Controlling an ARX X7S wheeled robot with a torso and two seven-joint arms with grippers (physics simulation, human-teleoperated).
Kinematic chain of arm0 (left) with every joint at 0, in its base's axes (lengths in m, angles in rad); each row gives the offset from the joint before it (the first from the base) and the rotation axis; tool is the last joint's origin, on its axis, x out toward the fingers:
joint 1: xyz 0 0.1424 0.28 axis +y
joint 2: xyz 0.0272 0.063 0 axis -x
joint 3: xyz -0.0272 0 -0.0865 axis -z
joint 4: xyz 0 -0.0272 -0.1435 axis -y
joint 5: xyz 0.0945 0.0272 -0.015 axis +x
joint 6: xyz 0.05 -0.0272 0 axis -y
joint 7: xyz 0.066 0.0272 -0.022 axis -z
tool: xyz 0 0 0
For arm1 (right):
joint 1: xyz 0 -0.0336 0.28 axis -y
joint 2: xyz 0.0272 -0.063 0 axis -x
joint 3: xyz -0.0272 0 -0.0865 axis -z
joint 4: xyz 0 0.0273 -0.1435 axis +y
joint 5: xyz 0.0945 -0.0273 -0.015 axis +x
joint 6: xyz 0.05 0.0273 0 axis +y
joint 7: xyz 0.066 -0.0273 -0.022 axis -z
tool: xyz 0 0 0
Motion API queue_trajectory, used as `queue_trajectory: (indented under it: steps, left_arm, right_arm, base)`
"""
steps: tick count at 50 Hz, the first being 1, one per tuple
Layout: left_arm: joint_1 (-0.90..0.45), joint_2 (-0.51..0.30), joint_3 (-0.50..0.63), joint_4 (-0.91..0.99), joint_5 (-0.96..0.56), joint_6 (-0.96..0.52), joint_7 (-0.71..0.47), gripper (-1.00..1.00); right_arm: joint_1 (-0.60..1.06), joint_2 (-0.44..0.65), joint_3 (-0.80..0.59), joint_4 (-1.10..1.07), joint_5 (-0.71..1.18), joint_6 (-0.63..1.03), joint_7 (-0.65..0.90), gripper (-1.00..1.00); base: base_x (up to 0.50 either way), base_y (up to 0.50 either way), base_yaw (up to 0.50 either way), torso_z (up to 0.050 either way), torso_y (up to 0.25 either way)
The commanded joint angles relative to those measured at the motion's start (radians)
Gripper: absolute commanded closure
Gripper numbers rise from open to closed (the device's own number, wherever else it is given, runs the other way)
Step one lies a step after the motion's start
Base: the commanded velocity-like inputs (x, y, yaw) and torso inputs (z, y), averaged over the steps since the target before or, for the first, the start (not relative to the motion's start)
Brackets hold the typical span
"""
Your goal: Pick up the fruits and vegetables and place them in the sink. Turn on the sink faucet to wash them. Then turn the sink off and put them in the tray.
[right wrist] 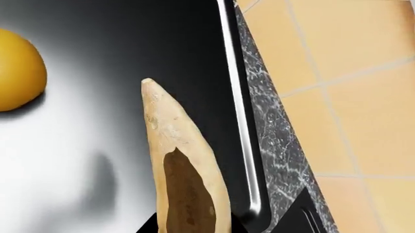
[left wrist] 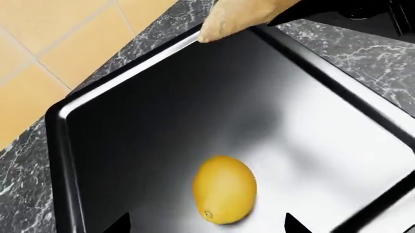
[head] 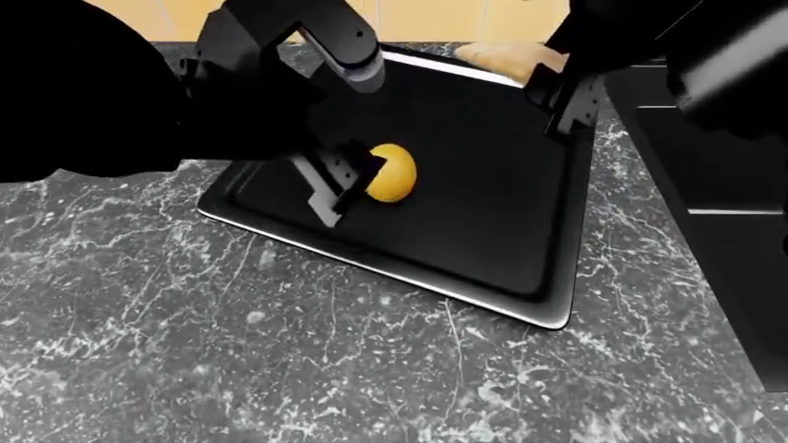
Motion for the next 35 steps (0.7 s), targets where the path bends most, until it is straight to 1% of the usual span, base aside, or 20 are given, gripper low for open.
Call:
queue_trajectory:
  steps: [1, 12, 17, 22, 26, 35]
  left_arm:
    - [0.005, -0.056, -0.044, 0.075, -0.068, -0.012, -0.045, -1.0]
    - [-0.002, -0.07, -0.053, 0.09, -0.085, -0.017, -0.054, -1.0]
    - [0.0, -0.069, -0.052, 0.089, -0.083, -0.013, -0.052, -1.0]
    - [-0.004, -0.073, -0.053, 0.092, -0.088, -0.016, -0.055, -1.0]
    - [-0.005, -0.076, -0.054, 0.094, -0.09, -0.015, -0.056, -1.0]
    - [-0.003, -0.08, -0.05, 0.092, -0.086, -0.014, -0.053, -1.0]
  right_arm:
    - [0.037, -0.113, -0.072, 0.248, -0.036, -0.129, -0.035, 1.0]
    - [0.03, -0.261, -0.123, 0.581, -0.055, -0.318, -0.052, 1.0]
    - [0.016, -0.317, -0.121, 0.708, -0.05, -0.389, -0.043, 1.0]
    - [0.023, -0.391, -0.116, 0.886, -0.045, -0.494, -0.041, 1.0]
    - [0.027, -0.414, -0.12, 0.937, -0.044, -0.53, -0.054, 1.0]
    - [0.007, -0.414, -0.147, 0.927, -0.05, -0.527, -0.108, 1.0]
  base:
    - [0.0, 0.0, 0.0, 0.0, 0.0]
    - [0.0, 0.0, 0.0, 0.0, 0.0]
    - [0.0, 0.0, 0.0, 0.002, 0.002]
    - [0.0, 0.0, 0.0, 0.0, 0.0]
    - [0.0, 0.0, 0.0, 0.0, 0.0]
    - [0.0, 0.0, 0.0, 0.0, 0.001]
